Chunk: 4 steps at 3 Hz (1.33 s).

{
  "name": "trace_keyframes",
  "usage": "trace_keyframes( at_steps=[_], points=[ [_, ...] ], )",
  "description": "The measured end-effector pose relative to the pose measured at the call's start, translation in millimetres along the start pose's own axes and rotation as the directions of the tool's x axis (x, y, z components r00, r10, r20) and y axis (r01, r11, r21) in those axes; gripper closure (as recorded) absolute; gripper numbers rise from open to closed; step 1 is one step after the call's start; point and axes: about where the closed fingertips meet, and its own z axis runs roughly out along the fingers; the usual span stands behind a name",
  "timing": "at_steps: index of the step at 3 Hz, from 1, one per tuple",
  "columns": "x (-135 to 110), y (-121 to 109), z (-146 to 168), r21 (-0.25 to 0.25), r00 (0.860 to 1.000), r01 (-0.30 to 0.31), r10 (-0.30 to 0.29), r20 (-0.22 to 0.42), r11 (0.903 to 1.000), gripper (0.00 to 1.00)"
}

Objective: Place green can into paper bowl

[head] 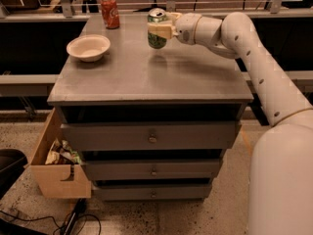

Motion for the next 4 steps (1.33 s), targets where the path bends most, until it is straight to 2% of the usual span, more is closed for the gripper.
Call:
trace_keyframes(
  at_steps=[1, 2, 3, 4],
  points=[
    [-23, 15, 20, -0.035, 1.000, 0.011, -0.010, 0.019, 0.9993, 1.00],
    [-40, 26, 45, -0.067, 1.000, -0.009, 0.010, 0.020, 0.9977, 1.00],
    [-55, 43, 81, -0.132, 0.998, -0.051, 0.054, 0.019, 0.9899, 1.00],
    [-58, 67, 117, -0.210, 0.993, -0.109, 0.115, 0.020, 0.9717, 1.00]
  ],
)
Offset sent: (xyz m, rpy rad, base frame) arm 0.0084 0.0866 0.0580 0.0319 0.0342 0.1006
